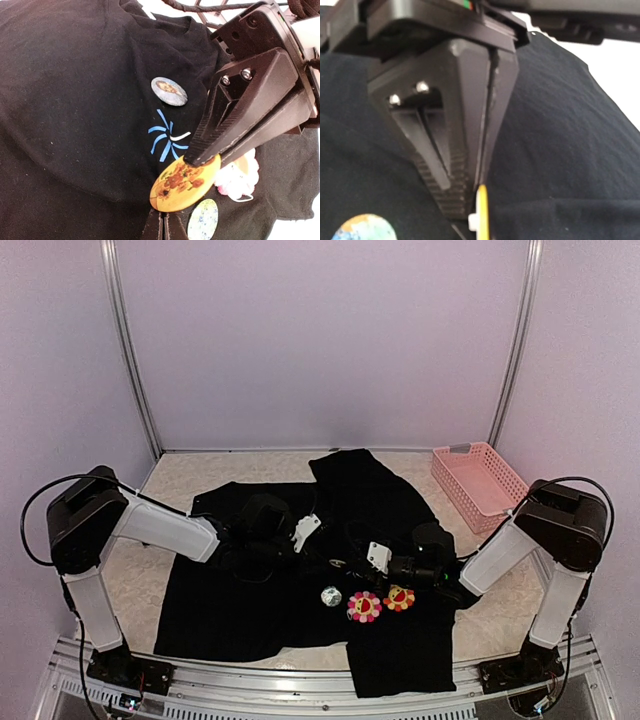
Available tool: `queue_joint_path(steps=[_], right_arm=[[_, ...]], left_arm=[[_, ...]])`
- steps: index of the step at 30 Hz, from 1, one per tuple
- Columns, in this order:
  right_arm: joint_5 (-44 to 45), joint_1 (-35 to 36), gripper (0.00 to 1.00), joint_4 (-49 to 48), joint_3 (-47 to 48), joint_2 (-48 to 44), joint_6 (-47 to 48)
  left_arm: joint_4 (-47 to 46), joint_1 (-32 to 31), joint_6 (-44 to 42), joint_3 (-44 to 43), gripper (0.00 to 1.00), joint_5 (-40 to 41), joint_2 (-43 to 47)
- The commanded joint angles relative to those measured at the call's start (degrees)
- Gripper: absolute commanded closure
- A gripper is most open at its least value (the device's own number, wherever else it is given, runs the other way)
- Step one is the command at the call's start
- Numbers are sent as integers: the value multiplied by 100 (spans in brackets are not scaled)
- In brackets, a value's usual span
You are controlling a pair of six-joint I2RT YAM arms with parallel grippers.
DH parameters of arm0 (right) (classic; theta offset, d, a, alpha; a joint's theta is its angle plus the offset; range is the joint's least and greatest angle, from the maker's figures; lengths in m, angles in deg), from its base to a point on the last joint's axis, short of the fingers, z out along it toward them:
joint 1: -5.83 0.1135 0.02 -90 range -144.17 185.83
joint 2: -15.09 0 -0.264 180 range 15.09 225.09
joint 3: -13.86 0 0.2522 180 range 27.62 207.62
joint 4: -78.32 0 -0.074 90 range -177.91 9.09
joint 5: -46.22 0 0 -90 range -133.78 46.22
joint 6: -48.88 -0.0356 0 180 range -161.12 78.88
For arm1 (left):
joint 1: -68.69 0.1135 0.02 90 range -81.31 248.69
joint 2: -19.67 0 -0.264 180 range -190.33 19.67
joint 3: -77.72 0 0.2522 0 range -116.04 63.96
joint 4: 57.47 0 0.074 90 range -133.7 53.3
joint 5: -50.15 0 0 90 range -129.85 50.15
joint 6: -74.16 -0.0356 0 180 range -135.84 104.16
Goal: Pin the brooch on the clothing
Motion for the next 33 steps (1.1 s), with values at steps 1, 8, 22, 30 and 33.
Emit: queue_joint_path(steps=[1,8,22,30,33], right_arm=[[486,1,100,-140,-88,-66,206],[886,-16,100,-46,-11,78,803],[163,-303,100,215,3,5,695],[44,-329,100,302,-23,12,771],[26,-329,100,286,-36,32,800]], left_arm=[[-263,48,-2,65,100,60,233],[650,-262,-1055,-170,66,1256,122],[2606,-505,-3067,-1359,71,1562,-436],[2500,-584,-3142,-1413,75,1587,-692],[2553,-588,-3068,-1418,95,1813,-783]])
